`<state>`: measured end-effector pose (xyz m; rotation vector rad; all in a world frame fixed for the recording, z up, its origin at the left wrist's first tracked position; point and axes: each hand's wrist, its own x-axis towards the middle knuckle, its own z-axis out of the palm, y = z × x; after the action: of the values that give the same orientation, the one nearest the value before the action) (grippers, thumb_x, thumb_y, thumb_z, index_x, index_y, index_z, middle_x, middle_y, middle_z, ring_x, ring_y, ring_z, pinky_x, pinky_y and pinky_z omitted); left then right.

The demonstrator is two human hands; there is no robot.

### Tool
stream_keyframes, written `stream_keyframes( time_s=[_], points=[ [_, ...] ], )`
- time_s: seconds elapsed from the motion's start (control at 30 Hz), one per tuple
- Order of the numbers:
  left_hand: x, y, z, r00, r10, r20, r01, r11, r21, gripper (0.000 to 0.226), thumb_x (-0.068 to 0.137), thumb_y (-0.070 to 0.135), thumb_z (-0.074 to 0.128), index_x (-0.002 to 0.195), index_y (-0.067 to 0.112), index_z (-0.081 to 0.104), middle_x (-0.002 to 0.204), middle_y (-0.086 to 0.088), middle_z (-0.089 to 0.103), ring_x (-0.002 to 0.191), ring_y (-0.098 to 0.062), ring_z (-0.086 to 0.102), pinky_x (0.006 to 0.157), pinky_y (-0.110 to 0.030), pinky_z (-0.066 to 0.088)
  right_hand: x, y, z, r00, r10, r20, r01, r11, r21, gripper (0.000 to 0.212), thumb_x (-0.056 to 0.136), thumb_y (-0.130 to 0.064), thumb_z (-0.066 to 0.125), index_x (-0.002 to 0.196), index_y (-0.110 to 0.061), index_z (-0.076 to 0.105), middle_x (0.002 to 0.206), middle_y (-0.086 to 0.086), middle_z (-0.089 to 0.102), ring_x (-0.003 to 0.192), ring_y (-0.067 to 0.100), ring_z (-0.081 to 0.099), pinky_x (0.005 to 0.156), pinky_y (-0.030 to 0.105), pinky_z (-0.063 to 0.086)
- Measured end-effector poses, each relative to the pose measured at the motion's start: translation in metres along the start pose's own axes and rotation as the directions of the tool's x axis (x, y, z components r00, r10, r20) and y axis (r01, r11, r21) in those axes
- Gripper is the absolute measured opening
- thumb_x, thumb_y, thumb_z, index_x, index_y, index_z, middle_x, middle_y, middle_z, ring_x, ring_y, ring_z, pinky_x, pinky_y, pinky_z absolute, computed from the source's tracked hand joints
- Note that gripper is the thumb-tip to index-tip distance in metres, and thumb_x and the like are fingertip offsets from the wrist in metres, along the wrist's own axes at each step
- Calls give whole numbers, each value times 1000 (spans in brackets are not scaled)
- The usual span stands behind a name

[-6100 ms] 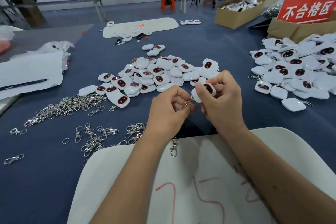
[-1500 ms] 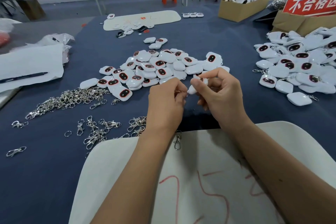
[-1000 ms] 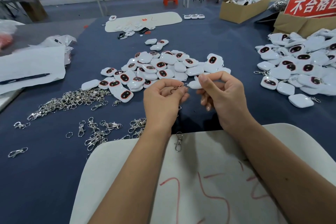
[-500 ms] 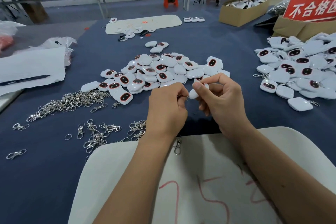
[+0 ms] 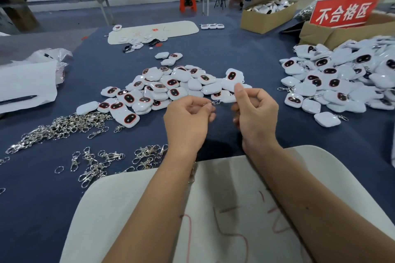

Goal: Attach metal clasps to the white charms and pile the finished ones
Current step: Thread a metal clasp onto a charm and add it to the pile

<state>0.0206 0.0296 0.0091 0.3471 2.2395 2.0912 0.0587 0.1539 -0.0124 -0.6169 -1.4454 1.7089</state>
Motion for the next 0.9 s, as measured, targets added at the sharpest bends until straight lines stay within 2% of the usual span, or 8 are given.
stream_keyframes(
  time_s=[0.17,0.27,0.37,0.43,0.53,0.63,0.7,0.9],
  points=[
    [9,26,59,988,82,134,-82,997,-9,10,89,4,72,92,13,74,75,-3,76,75,-18,75,85,-40,62,17,-4,-13,926,12,-378,25,995,92,32,96,-34,74,121,-16,64,83,17,74,54,13,65,58,34,55],
    [12,28,64,975,148,168,-164,982,88,10,90,10,72,99,15,74,86,-2,76,85,-18,74,87,-43,60,25,-9,-24,928,-22,-371,77,988,135,82,96,-22,74,163,-28,26,119,15,72,62,12,72,59,26,57],
    [9,17,36,975,173,139,-199,960,197,11,91,11,71,92,21,74,85,7,74,83,-13,72,85,-40,59,17,-7,-20,975,-67,-213,72,997,12,87,96,-8,68,165,-31,20,148,12,52,70,17,77,62,28,61],
    [9,9,11,978,196,75,-210,933,293,16,91,9,68,89,23,75,83,11,74,80,-10,70,83,-36,59,9,-3,-12,983,-175,-60,157,962,-224,55,98,-8,66,150,-18,50,127,4,69,69,15,75,64,36,63],
    [10,0,-27,970,241,-17,-204,854,479,23,90,5,63,91,26,74,87,15,72,87,-10,67,88,-33,54,-1,0,-5,881,-376,287,473,697,-540,20,95,-11,69,114,-13,74,94,-6,76,79,11,68,84,38,57],
    [12,-15,-51,953,285,107,-274,647,712,28,88,9,67,110,26,72,112,7,68,113,-21,57,101,-30,41,-5,4,2,732,-281,621,678,393,-621,34,94,-16,70,128,-18,71,126,-2,70,120,23,54,105,29,40],
    [13,-23,-56,947,237,215,-314,555,770,33,91,14,67,122,26,68,124,3,62,122,-25,49,106,-31,34,-5,6,6,713,-172,679,694,304,-652,42,97,-24,68,139,-22,65,141,-1,60,131,26,40,111,37,37],
    [17,-24,-55,980,156,122,-198,803,562,17,88,6,73,94,23,73,91,9,71,89,-11,67,89,-34,55,-7,5,6,522,-137,842,808,395,-437,40,98,-27,69,137,-22,65,131,-7,67,116,20,45,105,35,37]
  ],
)
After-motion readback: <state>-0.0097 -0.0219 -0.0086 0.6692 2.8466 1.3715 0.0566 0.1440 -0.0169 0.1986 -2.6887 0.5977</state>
